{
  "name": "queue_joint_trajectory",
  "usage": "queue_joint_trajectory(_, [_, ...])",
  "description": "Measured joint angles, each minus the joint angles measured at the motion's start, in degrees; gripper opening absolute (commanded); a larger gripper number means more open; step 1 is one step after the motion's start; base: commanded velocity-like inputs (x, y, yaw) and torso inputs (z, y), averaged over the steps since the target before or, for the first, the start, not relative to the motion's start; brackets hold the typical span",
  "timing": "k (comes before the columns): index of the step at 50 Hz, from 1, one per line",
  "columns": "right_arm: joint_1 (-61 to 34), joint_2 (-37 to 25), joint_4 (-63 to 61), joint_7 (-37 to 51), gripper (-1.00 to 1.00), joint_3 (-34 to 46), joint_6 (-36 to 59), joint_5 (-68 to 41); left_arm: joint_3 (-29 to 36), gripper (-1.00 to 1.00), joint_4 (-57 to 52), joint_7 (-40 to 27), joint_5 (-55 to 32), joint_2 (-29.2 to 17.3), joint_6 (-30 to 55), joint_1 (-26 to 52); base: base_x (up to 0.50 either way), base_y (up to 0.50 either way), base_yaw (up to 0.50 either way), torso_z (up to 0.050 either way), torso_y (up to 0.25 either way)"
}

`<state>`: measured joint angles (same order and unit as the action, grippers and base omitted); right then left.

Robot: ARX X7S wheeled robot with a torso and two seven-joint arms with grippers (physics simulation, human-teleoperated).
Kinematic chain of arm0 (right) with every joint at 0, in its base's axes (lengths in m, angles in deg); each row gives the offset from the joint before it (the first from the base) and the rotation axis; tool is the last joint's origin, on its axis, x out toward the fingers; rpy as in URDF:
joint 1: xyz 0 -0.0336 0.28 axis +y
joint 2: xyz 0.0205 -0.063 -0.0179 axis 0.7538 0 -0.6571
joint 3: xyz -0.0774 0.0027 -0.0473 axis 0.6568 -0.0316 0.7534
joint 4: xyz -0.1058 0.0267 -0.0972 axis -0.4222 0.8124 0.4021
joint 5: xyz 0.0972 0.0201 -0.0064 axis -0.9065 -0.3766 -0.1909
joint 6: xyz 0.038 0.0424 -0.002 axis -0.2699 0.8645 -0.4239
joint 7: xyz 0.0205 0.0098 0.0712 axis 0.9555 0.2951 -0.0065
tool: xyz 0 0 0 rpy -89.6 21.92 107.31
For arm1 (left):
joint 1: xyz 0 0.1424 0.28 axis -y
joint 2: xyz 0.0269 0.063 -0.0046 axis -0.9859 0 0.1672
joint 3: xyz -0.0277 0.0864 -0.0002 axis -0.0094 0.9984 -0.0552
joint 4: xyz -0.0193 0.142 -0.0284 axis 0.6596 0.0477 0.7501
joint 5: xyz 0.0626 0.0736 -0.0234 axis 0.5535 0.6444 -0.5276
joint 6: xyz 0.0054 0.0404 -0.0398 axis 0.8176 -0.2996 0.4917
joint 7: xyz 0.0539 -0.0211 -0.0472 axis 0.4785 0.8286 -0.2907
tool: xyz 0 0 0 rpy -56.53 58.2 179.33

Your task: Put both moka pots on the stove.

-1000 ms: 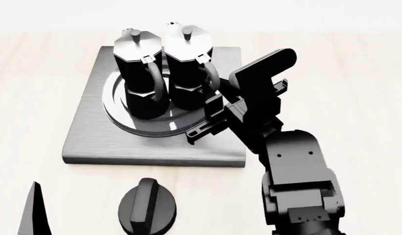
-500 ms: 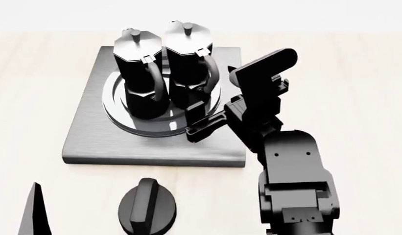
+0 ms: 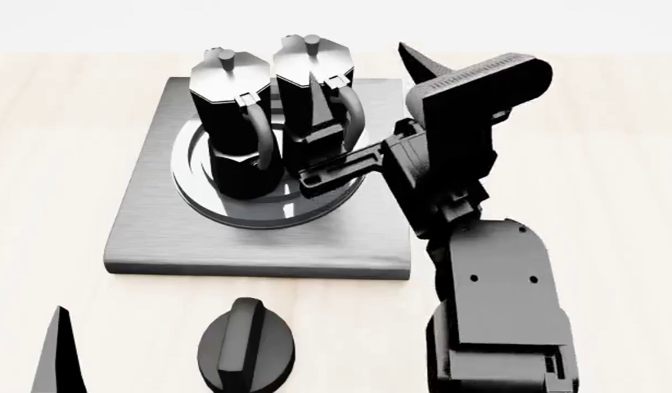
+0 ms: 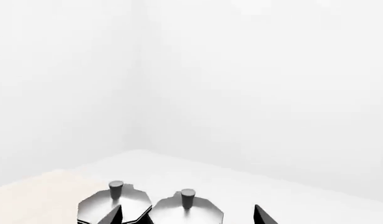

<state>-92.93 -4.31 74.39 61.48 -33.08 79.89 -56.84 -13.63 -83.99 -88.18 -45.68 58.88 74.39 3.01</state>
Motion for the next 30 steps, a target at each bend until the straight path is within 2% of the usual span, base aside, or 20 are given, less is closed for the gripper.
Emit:
queue_joint_trajectory(6, [8.32,0.00,-23.18,4.86,1.00,-0.13,8.56,-0.94,0.03,1.00,-0.05,-0.10,0.03,-0.08,-0.03,-0.02,0.00,0.00,0.00,0.000,0.000])
queue_joint_trajectory(12, [16.58,-0.42,-39.74,9.60,1.00,0.85,12.53,0.42,-0.11,1.00,0.03,-0.22,0.02,-0.18,-0.13,-0.01,0.00,0.00,0.00,0.000,0.000])
queue_joint_trajectory(21, [27.79,-1.90,-56.15,14.50,1.00,3.43,12.95,4.18,-0.40,1.00,-0.51,-0.70,-0.07,-0.45,0.20,-0.07,0.00,0.00,0.00,0.000,0.000])
queue_joint_trajectory(30, [38.34,-3.45,-66.48,17.87,1.00,4.79,10.46,6.27,-0.49,1.00,-0.67,-0.96,0.00,-0.60,0.17,-0.13,0.00,0.00,0.00,0.000,0.000])
